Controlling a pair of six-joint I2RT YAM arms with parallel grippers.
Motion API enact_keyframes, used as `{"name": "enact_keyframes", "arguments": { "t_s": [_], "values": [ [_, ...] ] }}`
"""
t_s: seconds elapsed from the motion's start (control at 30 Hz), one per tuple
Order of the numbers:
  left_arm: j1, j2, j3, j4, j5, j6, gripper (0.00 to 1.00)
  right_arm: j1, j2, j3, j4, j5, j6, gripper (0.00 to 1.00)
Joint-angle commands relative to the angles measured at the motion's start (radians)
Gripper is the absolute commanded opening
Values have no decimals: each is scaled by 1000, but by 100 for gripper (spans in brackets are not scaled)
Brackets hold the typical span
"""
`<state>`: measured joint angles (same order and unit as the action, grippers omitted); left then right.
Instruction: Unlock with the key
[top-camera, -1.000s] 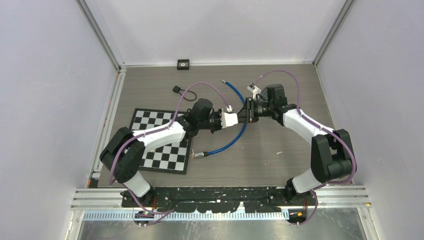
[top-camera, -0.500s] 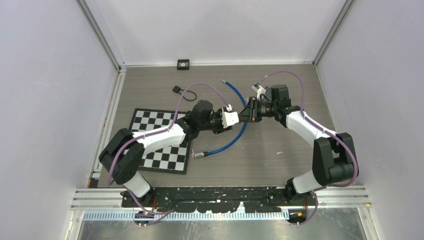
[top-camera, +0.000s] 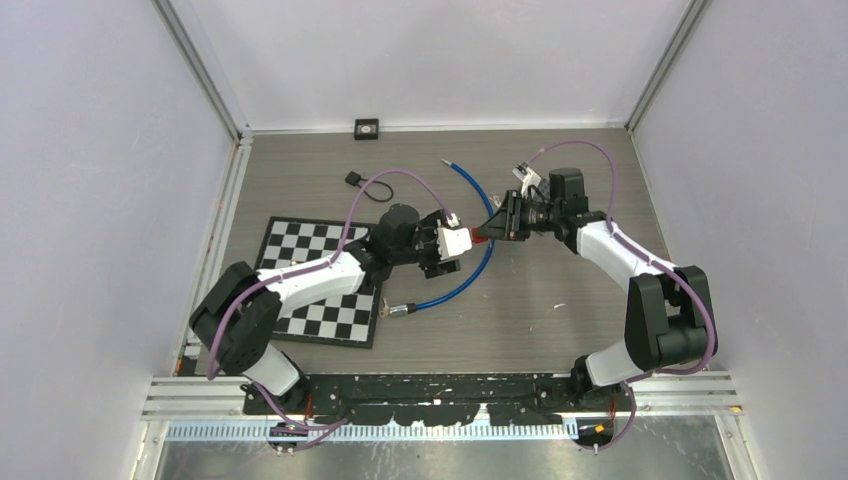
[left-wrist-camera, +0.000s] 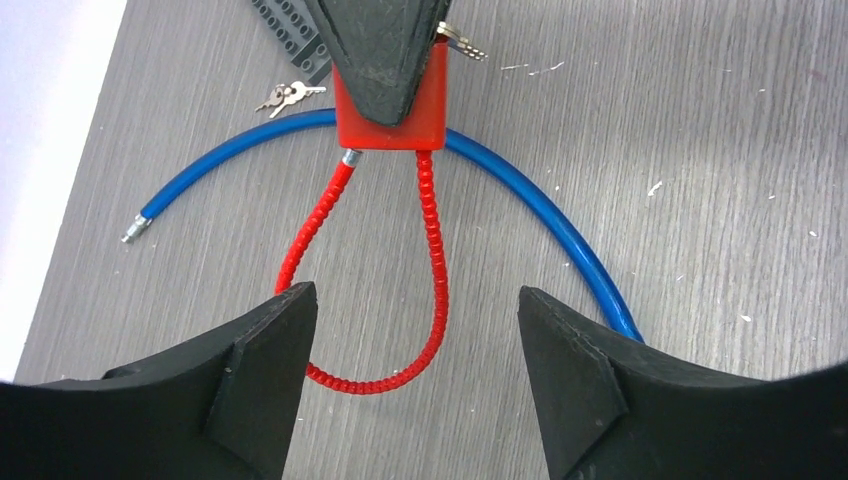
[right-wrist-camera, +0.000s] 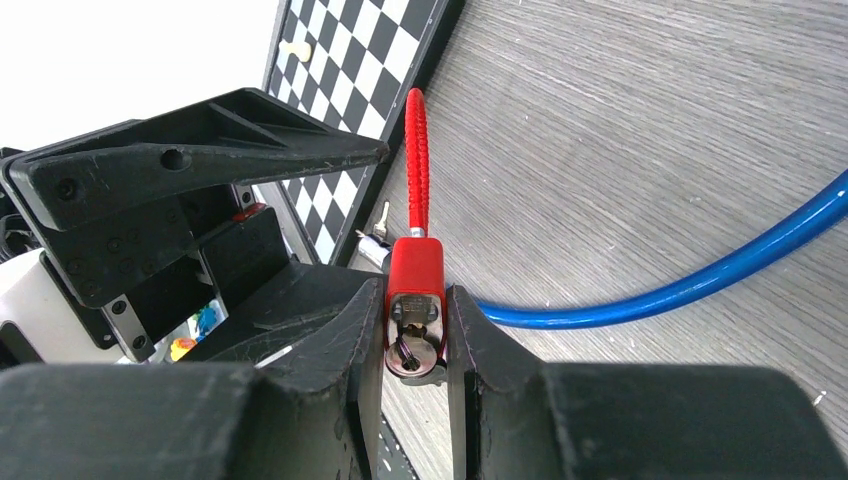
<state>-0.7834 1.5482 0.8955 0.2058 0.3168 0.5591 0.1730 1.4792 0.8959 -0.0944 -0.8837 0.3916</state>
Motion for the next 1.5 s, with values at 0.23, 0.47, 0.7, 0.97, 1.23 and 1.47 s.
{"name": "enact_keyframes", "arguments": {
  "t_s": [0.23, 0.47, 0.7, 0.97, 1.23, 1.47],
  "values": [
    [2, 6, 42, 36, 26, 121, 91, -4, 27, 23, 60, -62, 8, 0],
    [-1, 38, 95, -13, 43, 180, 91, 3, 43, 22, 70, -82, 20, 0],
    [-10, 112, 187, -92, 87, 146, 77, 13, 37, 18, 89, -111, 48, 1],
    [-11, 132, 203, -150, 152, 104, 19, 13, 39, 21, 89, -95, 39, 0],
    [-12, 113, 129, -64, 66, -81, 8, -8, 3, 12, 88, -61, 29, 0],
    [-11, 124, 148, -106, 71, -244, 7, -15, -41, -5, 81, 0, 3, 0]
  ]
}}
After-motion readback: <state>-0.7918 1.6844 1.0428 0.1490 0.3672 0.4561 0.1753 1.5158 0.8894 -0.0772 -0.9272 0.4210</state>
